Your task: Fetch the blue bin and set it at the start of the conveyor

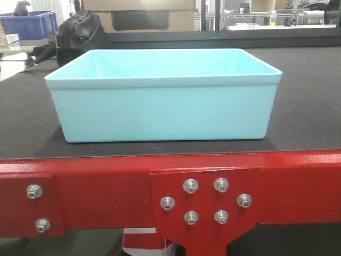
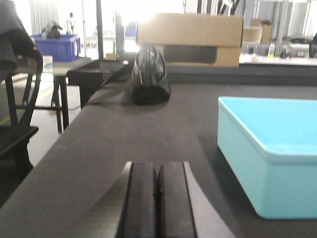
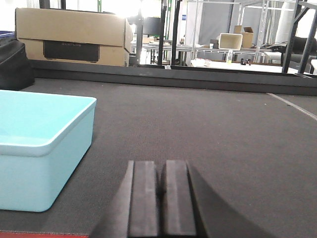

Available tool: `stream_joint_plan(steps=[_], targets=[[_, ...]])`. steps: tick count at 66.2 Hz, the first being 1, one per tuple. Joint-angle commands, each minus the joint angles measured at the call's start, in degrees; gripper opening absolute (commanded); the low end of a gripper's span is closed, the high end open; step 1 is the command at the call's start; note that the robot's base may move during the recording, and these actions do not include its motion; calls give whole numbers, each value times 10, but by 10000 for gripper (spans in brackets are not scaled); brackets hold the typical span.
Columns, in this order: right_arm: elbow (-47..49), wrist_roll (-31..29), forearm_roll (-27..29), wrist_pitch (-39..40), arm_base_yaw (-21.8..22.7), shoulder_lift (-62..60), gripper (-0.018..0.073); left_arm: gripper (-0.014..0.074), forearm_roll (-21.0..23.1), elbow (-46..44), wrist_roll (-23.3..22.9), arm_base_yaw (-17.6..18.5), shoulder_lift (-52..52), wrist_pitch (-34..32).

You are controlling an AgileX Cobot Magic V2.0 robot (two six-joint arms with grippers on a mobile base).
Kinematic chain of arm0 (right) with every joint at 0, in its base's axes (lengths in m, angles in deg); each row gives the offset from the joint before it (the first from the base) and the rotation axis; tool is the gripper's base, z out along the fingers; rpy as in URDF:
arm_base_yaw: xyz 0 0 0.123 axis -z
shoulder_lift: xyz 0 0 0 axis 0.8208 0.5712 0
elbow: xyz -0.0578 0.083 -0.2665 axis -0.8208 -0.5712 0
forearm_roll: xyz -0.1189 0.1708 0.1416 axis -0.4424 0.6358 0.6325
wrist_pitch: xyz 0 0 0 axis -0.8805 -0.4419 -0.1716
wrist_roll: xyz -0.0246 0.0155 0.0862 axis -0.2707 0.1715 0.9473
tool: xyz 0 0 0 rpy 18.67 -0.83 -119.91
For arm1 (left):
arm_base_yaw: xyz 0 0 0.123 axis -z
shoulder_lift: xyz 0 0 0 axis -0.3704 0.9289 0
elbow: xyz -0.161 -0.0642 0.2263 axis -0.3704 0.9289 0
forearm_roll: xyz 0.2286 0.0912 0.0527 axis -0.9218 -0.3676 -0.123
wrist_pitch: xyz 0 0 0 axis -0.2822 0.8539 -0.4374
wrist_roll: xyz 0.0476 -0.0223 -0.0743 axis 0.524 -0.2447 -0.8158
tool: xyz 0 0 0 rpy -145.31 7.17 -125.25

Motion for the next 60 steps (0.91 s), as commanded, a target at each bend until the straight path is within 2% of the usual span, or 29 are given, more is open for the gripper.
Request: stream_joint_plan(steps=[1,60], targets=[[0,1,-3,9,3,-2,-161,-100,4,-1,1,-2,-3,-36],[0,1,-3,9,3,-2,-161,-100,-1,-1,1,-2,-3,-20]])
